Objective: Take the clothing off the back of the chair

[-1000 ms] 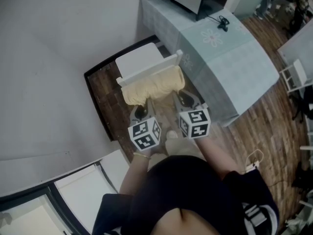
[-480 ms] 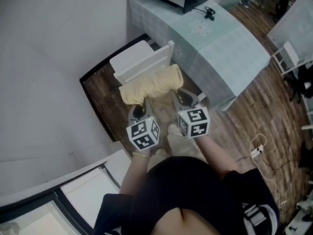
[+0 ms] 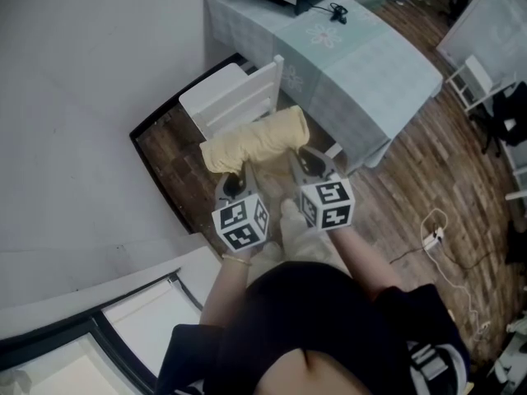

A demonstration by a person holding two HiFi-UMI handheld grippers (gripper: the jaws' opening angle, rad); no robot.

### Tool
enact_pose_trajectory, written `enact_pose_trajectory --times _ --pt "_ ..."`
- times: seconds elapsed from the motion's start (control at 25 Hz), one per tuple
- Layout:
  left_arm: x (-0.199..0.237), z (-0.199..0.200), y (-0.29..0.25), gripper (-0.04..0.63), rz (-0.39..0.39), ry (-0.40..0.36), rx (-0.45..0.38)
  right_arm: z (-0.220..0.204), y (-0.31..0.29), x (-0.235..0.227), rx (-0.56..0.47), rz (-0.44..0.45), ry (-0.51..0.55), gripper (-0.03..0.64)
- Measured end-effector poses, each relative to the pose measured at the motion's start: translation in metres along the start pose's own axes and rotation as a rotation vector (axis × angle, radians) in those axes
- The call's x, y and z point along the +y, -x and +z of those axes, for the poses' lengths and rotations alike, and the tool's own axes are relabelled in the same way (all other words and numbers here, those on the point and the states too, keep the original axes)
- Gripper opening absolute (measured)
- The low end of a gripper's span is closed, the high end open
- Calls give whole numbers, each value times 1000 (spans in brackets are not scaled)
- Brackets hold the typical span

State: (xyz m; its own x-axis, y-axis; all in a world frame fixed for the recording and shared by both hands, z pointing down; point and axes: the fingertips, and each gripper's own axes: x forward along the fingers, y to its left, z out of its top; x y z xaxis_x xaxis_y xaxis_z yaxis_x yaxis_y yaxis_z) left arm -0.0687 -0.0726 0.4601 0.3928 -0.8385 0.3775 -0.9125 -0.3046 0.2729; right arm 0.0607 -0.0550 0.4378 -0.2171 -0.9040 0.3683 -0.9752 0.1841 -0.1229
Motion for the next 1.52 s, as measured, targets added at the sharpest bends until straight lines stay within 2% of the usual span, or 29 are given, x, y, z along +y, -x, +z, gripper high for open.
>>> enact_pose_trajectory --times 0.84,1.52 --pt "-7 -34 69 61 -63 -55 31 -36 71 33 -10 -35 1 64" --pt "2 -34 74 61 -65 -62 33 -38 73 44 -2 -33 17 64"
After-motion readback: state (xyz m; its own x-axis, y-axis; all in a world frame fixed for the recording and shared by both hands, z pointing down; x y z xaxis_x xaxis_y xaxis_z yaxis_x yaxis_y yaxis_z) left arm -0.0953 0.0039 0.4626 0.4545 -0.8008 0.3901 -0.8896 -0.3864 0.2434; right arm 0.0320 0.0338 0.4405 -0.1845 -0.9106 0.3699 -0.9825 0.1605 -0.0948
